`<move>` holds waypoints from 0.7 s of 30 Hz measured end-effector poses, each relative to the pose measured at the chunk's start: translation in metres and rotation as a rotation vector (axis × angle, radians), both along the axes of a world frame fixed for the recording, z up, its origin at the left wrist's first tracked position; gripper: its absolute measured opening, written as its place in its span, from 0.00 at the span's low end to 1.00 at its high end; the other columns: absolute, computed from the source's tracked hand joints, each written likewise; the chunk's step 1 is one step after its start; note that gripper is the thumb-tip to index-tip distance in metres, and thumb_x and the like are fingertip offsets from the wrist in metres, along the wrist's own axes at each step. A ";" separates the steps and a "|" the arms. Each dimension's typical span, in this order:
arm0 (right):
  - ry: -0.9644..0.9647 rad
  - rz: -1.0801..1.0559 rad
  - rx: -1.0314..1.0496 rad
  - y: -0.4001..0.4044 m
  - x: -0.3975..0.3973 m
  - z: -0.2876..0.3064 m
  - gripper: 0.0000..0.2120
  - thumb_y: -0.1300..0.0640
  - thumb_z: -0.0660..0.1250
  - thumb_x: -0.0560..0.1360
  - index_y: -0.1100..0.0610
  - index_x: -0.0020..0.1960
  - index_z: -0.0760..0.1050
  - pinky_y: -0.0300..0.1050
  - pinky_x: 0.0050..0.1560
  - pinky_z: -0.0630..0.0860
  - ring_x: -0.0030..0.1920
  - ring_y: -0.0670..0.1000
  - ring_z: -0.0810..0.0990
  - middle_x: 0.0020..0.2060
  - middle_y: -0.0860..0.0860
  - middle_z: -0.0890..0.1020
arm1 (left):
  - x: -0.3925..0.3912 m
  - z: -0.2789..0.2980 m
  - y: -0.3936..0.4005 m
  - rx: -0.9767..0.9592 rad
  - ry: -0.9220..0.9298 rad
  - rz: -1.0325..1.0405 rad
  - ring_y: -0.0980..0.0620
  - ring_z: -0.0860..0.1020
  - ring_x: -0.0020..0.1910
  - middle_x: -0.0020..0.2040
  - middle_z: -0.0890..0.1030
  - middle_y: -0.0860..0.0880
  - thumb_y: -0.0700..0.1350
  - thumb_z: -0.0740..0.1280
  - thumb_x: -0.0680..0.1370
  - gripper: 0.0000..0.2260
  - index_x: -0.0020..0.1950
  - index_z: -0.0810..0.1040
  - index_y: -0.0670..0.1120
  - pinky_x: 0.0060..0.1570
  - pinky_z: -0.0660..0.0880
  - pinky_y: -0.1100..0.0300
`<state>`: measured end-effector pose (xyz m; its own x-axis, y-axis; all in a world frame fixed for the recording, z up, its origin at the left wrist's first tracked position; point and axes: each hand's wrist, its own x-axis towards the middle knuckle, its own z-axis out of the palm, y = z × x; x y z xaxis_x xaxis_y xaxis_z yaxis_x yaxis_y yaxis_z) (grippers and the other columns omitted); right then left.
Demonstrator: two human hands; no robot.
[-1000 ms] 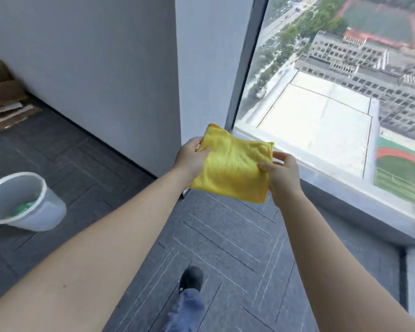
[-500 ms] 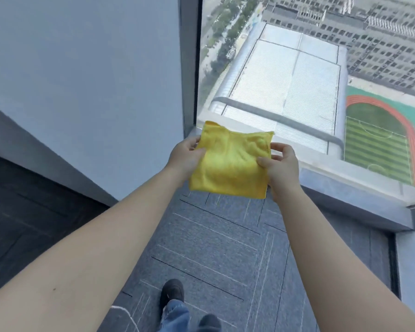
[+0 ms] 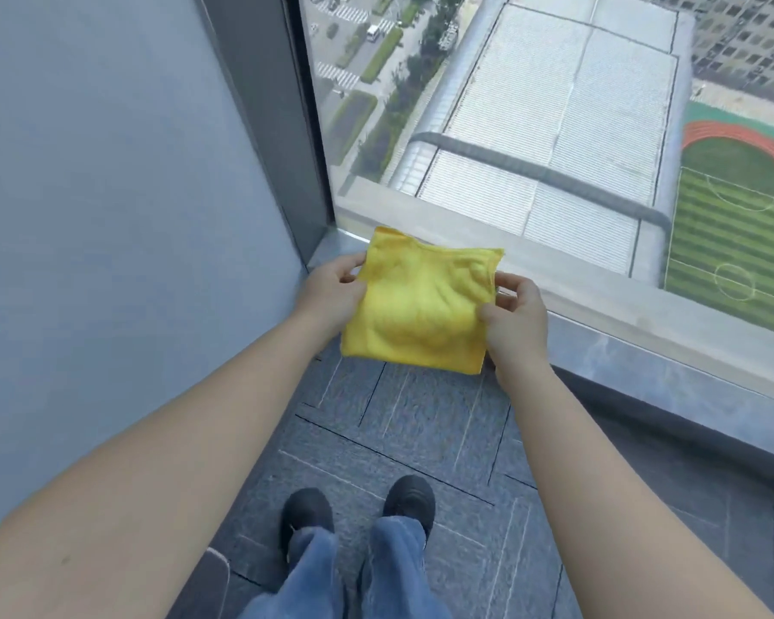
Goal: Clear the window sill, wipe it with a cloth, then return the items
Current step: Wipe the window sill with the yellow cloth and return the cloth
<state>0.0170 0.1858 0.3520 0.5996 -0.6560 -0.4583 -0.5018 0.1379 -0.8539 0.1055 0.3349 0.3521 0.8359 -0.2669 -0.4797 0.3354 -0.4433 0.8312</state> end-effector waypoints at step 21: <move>0.046 0.135 -0.479 -0.072 0.134 -0.359 0.21 0.68 0.58 0.74 0.59 0.65 0.69 0.39 0.57 0.64 0.60 0.57 0.73 0.61 0.59 0.74 | 0.145 -0.355 -0.093 0.201 -0.292 -0.073 0.42 0.75 0.58 0.59 0.78 0.40 0.39 0.62 0.76 0.19 0.67 0.70 0.44 0.52 0.68 0.59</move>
<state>0.1514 0.1141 -0.0074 0.6801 -0.7170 -0.1527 -0.5269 -0.3333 -0.7819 0.2501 0.2419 -0.0028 0.9277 -0.2556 -0.2721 0.0577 -0.6220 0.7809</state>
